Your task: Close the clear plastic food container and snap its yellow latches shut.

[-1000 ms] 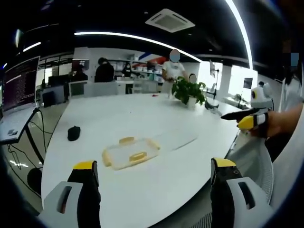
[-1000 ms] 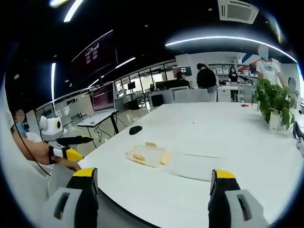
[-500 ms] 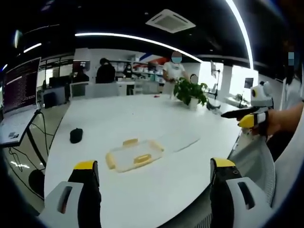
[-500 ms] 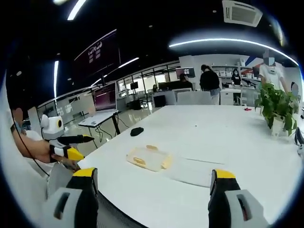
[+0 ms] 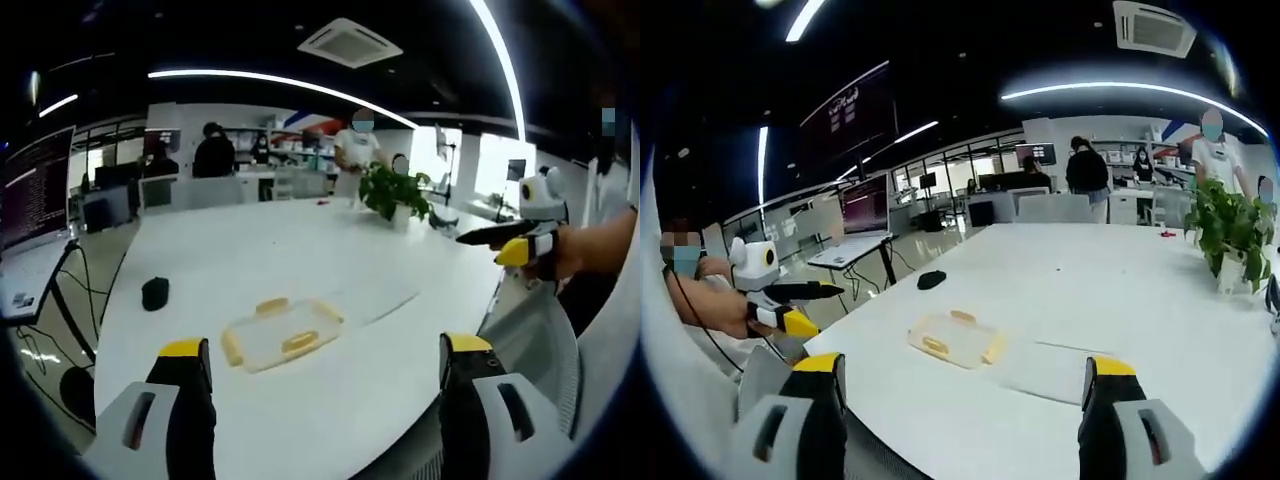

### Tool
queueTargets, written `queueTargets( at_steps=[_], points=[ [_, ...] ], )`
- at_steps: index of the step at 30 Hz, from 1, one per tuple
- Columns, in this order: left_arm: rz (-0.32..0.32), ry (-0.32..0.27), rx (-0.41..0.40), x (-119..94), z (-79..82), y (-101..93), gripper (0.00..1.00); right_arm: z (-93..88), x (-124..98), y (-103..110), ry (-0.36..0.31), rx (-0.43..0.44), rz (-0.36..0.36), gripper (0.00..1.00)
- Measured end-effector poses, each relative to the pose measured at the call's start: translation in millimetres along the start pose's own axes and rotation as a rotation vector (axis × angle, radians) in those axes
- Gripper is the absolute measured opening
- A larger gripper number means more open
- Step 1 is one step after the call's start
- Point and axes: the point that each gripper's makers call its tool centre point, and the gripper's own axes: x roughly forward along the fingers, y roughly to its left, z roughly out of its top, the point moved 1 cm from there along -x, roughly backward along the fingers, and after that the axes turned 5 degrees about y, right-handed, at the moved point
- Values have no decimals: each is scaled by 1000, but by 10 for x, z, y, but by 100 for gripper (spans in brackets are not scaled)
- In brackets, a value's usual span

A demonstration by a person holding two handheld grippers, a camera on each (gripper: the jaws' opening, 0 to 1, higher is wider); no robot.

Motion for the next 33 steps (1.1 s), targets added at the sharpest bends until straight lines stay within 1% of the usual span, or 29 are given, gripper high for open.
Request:
queueTargets(
  at_steps=[11, 20, 25, 33],
  points=[
    [-30, 6, 46, 56, 127, 95, 92, 82, 110, -7, 7, -32, 19, 99],
    [-49, 16, 67, 137, 183, 147, 92, 115, 187, -43, 13, -44, 29, 99],
    [-59, 28, 85, 205, 184, 153, 92, 150, 239, -70, 12, -52, 32, 99],
    [-64, 29, 91, 274, 246, 208, 92, 190, 320, -58, 20, -87, 50, 99]
  ],
)
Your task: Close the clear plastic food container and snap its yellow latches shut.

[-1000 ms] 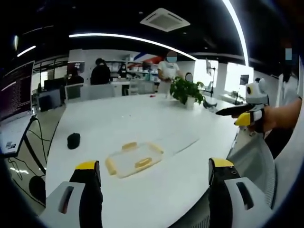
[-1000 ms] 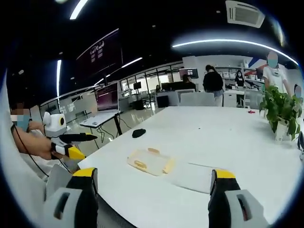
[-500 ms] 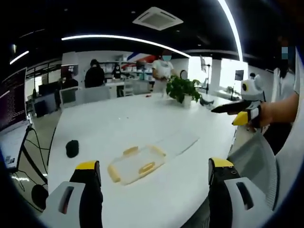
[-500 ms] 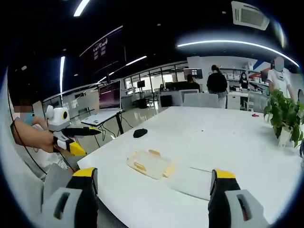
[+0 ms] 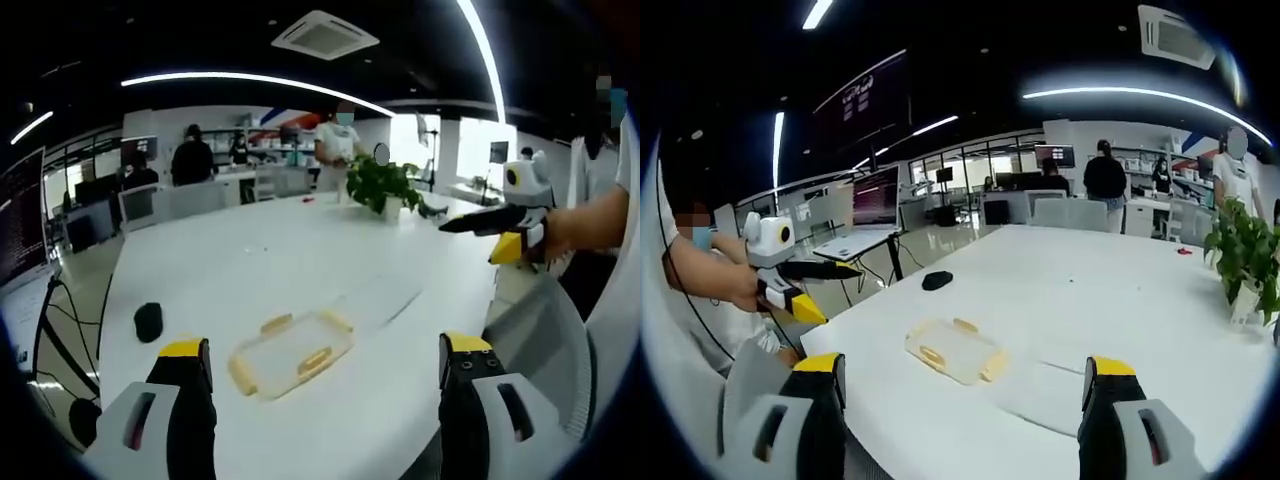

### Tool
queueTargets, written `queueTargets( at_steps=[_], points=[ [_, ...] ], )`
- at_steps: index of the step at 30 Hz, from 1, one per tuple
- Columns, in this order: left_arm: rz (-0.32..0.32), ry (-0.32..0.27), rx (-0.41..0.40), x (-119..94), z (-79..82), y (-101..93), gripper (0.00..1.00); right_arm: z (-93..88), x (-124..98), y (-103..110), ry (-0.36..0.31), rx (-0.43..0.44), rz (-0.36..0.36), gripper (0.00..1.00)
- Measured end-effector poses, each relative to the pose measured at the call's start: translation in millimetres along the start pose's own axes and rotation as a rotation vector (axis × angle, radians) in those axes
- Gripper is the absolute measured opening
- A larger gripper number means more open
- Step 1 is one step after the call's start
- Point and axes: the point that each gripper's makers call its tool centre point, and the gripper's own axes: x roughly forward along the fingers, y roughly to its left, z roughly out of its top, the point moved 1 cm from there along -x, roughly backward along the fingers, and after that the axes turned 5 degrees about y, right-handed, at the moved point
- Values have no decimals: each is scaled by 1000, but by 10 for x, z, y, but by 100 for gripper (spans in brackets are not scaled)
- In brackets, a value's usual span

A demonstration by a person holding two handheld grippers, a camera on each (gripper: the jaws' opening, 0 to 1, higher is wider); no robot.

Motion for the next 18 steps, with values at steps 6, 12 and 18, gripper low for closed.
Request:
queueTargets(
  at_steps=[6, 12, 18],
  points=[
    [-9, 14, 38, 15, 33, 63, 92, 50, 78, 0, 7, -29, 15, 99],
    [-18, 32, 46, 54, 18, 147, 91, 106, 170, 4, 16, -80, 35, 99],
    [-43, 37, 38, 88, 25, 153, 91, 150, 266, -12, 36, -124, 52, 94]
  ],
)
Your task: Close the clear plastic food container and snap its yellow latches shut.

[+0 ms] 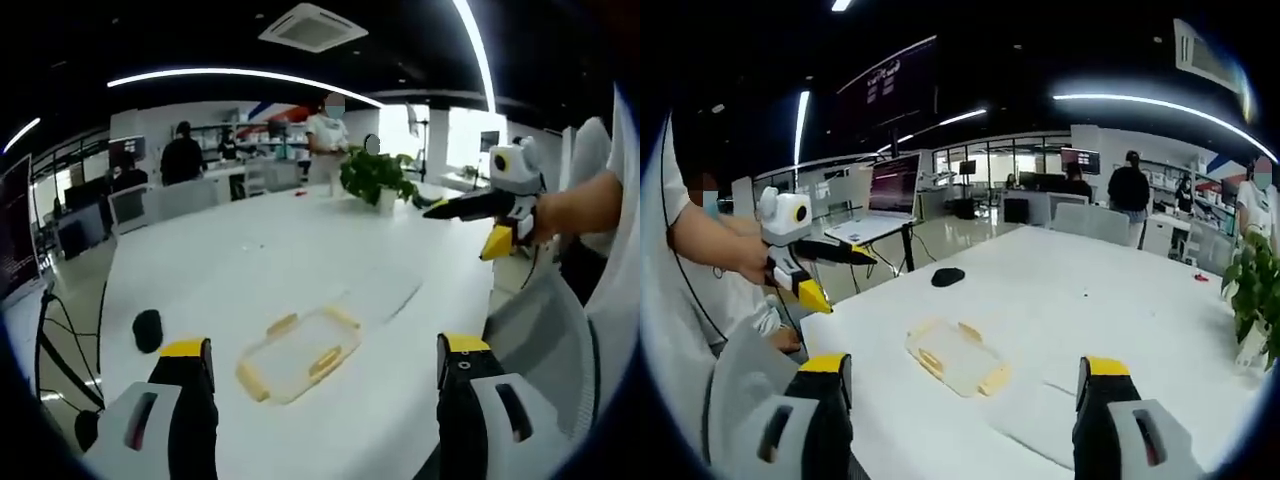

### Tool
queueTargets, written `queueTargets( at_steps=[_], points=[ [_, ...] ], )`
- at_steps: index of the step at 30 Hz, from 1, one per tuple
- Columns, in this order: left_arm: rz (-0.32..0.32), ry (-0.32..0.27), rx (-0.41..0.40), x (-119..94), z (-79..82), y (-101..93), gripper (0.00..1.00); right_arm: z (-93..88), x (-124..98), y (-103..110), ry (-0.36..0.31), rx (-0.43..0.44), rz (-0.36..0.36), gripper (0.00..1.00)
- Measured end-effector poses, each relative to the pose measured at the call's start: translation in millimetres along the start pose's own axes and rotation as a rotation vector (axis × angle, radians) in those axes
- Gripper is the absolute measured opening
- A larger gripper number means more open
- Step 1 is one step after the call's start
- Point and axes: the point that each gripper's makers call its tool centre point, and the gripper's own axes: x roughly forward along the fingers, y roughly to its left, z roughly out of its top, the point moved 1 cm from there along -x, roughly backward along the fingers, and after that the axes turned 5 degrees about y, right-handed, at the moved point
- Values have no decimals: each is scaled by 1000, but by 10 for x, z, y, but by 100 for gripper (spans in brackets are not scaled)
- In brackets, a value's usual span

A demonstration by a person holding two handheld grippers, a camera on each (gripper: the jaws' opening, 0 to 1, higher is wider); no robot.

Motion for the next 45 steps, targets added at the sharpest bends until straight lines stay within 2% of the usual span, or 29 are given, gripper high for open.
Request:
queueTargets(
  at_steps=[3, 9, 14, 19, 25, 30, 35, 37, 45],
  points=[
    [-12, 13, 25, 18, -14, -4, 91, 42, 29, -18, -10, 10, 12, 95],
    [-52, 30, 70, 47, -22, -19, 89, 42, 99, -48, 14, -38, 20, 95],
    [-81, 37, 75, 85, -16, -10, 89, 52, 148, -48, 24, -59, 41, 95],
    [-98, 67, 119, 144, -41, 31, 88, 34, 227, -39, 52, -108, 62, 95],
    [-136, 81, 133, 177, -28, 37, 88, -3, 330, -17, 90, -149, 94, 95],
    [-166, 120, 192, 198, -81, 34, 87, 12, 389, -27, 96, -162, 104, 94],
    [-188, 142, 206, 230, -115, 53, 87, 7, 446, -33, 114, -183, 123, 94],
    [-195, 146, 202, 240, -125, 65, 87, -14, 467, -25, 130, -201, 132, 93],
    [-222, 208, 272, 298, -212, 131, 84, -87, 590, -14, 186, -260, 173, 90]
  ],
)
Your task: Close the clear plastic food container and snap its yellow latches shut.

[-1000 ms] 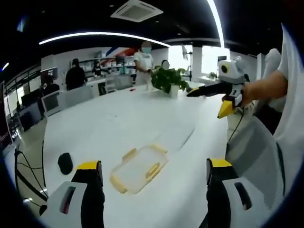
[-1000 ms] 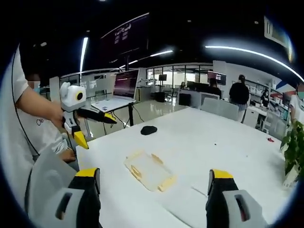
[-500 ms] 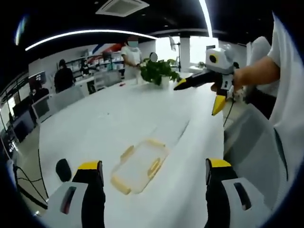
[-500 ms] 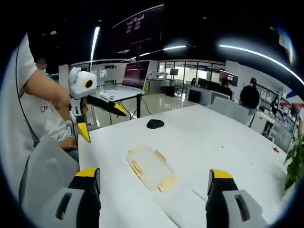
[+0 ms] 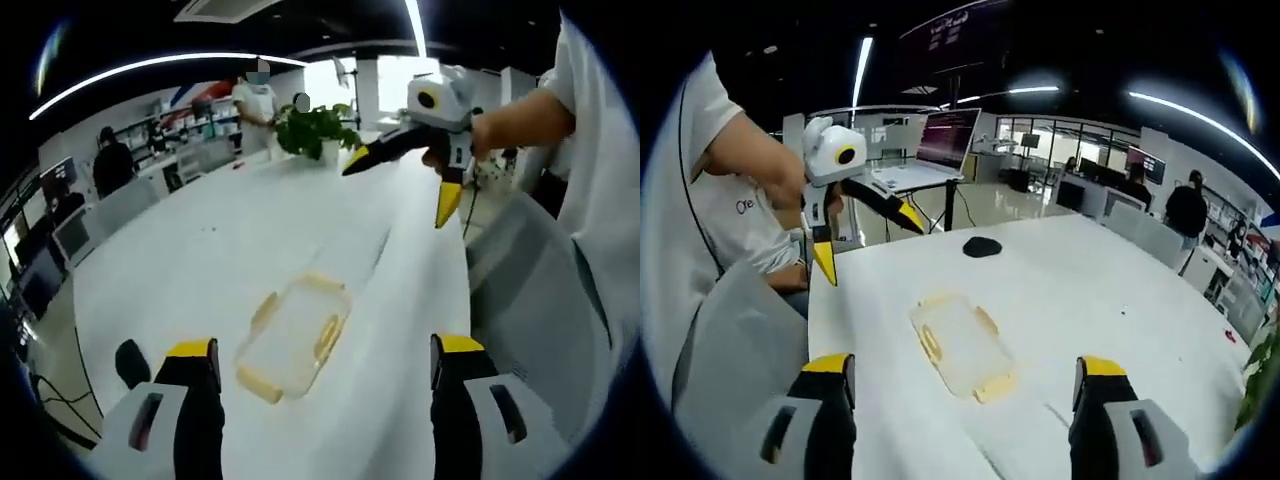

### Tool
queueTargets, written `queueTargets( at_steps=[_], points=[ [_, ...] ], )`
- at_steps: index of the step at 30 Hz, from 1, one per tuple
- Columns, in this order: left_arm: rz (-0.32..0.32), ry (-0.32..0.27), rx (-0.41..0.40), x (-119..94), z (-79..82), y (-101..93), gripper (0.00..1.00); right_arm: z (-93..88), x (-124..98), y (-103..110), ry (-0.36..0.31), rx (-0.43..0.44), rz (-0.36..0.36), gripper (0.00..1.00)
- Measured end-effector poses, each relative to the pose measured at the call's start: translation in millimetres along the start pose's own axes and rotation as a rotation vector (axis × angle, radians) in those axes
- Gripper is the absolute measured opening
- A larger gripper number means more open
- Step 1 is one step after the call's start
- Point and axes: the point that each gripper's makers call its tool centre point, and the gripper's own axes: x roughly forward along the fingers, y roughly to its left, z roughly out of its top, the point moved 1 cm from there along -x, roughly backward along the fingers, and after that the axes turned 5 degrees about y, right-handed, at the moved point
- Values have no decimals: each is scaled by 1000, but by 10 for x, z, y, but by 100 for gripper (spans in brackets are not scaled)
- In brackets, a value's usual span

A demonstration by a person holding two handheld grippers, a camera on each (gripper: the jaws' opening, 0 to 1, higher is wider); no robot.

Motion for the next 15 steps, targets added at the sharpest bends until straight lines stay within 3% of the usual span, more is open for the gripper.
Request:
queueTargets(
  at_steps=[15],
  points=[
    [-51, 95, 128, 125, -134, 167, 80, -93, 209, -103, 64, -59, 54, 85]
  ],
)
